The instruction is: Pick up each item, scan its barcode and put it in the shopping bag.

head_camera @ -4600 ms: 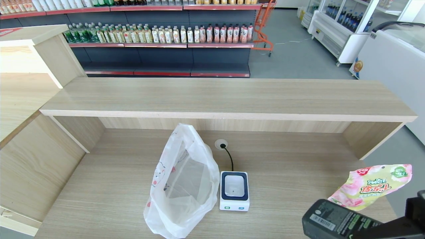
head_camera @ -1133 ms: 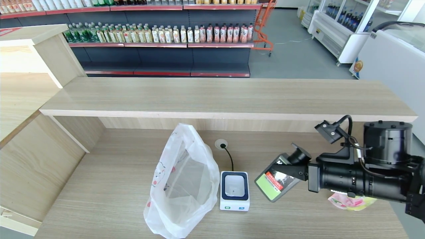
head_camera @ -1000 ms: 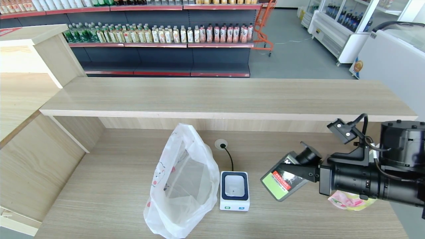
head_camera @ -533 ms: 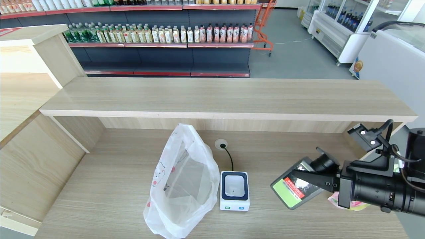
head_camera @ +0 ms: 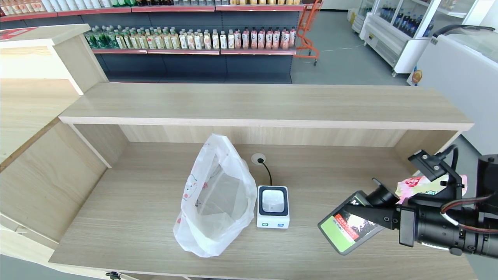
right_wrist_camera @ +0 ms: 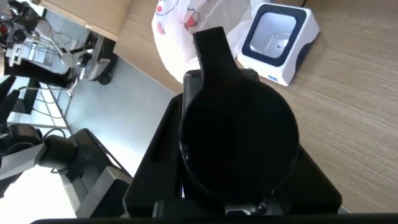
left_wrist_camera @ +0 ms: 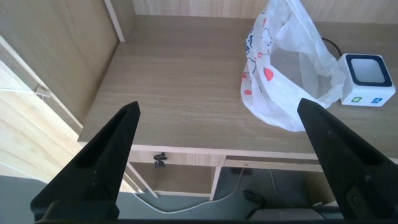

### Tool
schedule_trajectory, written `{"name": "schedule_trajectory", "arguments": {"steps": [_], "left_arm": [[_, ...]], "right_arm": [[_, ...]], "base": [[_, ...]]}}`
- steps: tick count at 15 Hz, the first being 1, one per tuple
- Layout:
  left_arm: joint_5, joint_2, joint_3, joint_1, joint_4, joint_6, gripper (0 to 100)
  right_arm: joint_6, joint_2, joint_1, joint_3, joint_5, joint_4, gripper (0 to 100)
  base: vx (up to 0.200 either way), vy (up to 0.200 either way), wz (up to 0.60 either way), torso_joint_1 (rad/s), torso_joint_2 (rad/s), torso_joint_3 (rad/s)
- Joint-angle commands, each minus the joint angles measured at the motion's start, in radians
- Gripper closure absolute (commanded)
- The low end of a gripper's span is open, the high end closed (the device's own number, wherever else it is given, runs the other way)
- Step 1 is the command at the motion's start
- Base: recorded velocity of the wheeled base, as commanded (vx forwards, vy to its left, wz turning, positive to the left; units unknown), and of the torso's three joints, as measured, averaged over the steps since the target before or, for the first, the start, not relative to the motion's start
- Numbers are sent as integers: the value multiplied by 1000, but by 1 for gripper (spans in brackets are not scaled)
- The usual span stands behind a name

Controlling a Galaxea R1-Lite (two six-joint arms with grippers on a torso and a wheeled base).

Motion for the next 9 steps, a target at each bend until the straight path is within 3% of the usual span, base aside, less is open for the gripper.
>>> {"name": "schedule_trajectory", "arguments": {"steps": [1, 9], "left_arm": [[0, 0, 0, 0, -1, -1, 0], [0, 0, 0, 0, -1, 1, 0]], "right_arm": [[19, 7, 0, -2, 1, -1, 100], [139, 74, 6, -108, -2, 78, 100]], "base": [[0, 200, 0, -27, -7, 7], [0, 200, 0, 9, 5, 2]]}}
